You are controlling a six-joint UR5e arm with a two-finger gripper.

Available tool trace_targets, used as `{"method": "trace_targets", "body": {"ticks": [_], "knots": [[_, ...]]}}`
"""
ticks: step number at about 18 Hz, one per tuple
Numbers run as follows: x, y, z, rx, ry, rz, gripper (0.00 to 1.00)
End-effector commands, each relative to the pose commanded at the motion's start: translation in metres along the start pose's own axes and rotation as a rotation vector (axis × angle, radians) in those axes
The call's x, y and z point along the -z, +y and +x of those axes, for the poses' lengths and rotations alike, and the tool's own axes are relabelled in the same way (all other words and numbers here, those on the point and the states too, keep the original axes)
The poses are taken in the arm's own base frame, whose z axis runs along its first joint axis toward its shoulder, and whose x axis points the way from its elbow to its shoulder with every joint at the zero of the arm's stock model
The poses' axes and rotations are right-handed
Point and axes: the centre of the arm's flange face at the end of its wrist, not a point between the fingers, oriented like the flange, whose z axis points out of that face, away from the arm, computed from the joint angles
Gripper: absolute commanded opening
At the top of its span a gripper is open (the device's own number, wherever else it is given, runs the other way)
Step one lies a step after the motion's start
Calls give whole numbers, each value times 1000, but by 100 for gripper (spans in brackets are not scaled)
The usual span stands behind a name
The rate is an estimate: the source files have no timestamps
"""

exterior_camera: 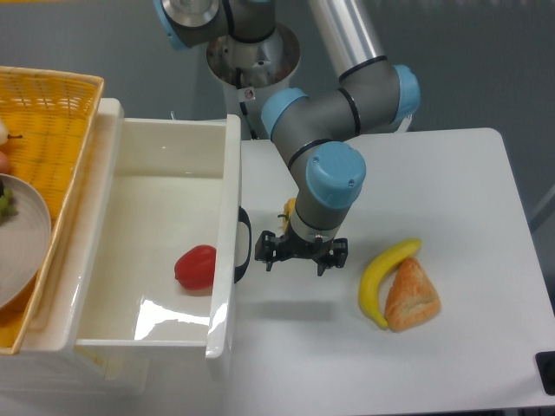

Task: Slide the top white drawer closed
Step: 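Move the gripper toward the front face of the open white drawer, then push the drawer front with the gripper, sliding the drawer shut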

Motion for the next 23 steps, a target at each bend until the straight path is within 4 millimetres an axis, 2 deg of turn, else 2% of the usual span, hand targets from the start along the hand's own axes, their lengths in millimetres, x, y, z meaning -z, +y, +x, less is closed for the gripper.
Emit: {"method": "trace_targets", "body": {"ticks": [23], "knots": [[5, -1, 11, -8, 80, 22, 100]]}}
